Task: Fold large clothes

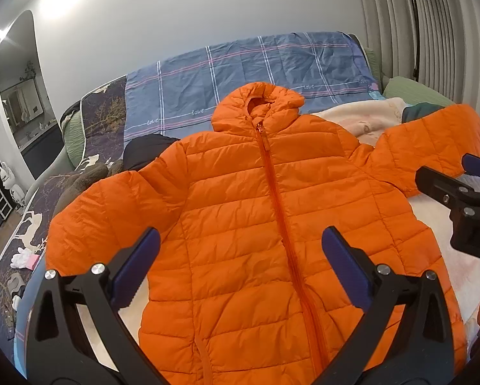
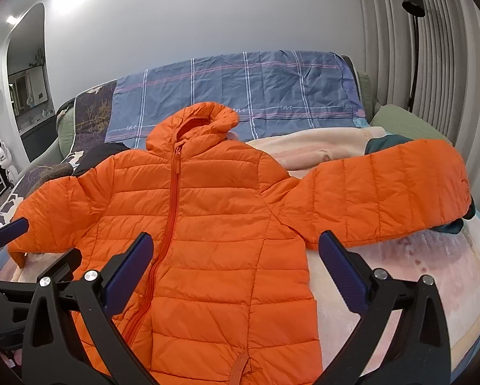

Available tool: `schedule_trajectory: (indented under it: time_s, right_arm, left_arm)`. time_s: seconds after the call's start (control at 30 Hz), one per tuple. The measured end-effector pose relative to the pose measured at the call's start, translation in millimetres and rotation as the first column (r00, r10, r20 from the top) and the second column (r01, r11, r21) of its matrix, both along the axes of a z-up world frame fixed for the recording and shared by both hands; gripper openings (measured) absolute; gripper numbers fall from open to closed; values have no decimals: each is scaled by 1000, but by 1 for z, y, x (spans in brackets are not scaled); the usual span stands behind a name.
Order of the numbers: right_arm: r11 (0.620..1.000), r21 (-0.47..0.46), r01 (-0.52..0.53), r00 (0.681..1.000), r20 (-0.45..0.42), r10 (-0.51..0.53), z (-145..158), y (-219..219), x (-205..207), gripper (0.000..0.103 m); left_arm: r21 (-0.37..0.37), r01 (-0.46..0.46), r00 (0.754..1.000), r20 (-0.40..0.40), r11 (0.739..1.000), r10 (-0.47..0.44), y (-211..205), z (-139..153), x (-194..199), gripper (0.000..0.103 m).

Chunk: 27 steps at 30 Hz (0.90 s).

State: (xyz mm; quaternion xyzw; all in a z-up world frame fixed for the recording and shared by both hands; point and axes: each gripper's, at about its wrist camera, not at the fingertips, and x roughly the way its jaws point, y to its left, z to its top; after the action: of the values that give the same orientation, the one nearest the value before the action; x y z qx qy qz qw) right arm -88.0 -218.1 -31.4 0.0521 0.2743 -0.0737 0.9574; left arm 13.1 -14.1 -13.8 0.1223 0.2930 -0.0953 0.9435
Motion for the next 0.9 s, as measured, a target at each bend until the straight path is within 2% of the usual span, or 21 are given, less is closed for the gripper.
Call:
schedule_trajectory:
  time_s: [0.9]
  right_arm:
    - [1000, -29, -9, 1000, 3, 9, 10, 0, 13, 102]
  left_arm:
    - [-30, 24, 999, 36, 999, -23, -1, 10, 9, 101]
